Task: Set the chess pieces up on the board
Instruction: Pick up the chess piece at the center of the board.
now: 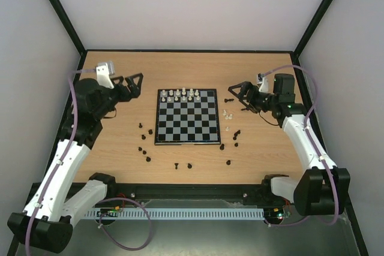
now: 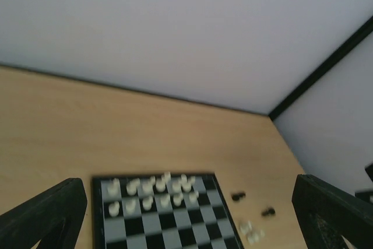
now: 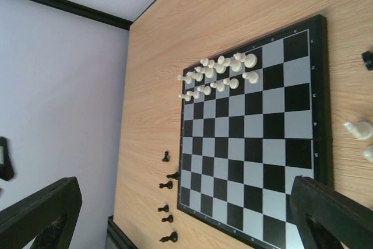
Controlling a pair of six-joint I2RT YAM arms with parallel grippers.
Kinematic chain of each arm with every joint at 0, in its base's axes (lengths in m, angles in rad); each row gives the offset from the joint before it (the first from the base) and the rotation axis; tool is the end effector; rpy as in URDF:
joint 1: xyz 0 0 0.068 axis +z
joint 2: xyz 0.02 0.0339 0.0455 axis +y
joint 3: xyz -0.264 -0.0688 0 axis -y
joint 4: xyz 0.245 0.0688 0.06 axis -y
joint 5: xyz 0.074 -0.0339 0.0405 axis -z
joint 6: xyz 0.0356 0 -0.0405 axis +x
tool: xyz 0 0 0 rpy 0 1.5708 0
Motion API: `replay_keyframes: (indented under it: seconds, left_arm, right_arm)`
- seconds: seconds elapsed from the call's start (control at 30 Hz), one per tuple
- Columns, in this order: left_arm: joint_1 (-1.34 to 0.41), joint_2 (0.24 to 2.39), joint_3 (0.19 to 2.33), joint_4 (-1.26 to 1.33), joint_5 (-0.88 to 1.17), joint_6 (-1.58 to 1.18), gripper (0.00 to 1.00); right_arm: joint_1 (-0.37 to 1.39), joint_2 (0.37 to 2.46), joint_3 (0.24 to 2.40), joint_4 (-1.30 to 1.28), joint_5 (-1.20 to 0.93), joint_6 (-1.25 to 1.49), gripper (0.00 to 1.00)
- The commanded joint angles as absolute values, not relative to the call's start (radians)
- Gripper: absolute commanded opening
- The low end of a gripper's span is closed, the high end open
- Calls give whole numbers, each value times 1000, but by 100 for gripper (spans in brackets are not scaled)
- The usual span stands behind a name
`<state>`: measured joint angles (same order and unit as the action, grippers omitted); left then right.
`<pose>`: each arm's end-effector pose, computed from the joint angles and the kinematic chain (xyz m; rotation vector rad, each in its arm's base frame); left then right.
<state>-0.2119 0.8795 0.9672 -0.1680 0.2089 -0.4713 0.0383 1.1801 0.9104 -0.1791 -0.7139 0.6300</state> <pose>0.1930 -0.0491 0.3894 -0.0564 1.6946 -0.6884 0.2614 0.0333 0.3064 0.1370 2.0823 1.1345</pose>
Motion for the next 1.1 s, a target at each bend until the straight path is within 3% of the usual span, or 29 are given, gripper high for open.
replay_keyframes:
  seconds: [0.0, 0.17, 0.37, 0.7, 1.07]
  left_arm:
    - [-206, 843, 877, -117, 340, -558, 99]
    - [-206, 844, 809, -73, 418, -576, 100]
    - [-206, 892, 764, -109, 436, -595, 100]
    - [-212, 907, 631, -115, 417, -689, 100]
    - [-212, 900, 557, -117, 439, -659, 99]
  right_arm:
    - [31, 1195, 870, -59, -796, 730, 99]
    - [32, 1237, 870, -14, -831, 694, 99]
    - [68, 1246, 917, -147, -650, 559, 99]
    - [331, 1401, 1123, -413, -30, 388, 99]
    - [397, 1615, 1234, -492, 65, 312, 63]
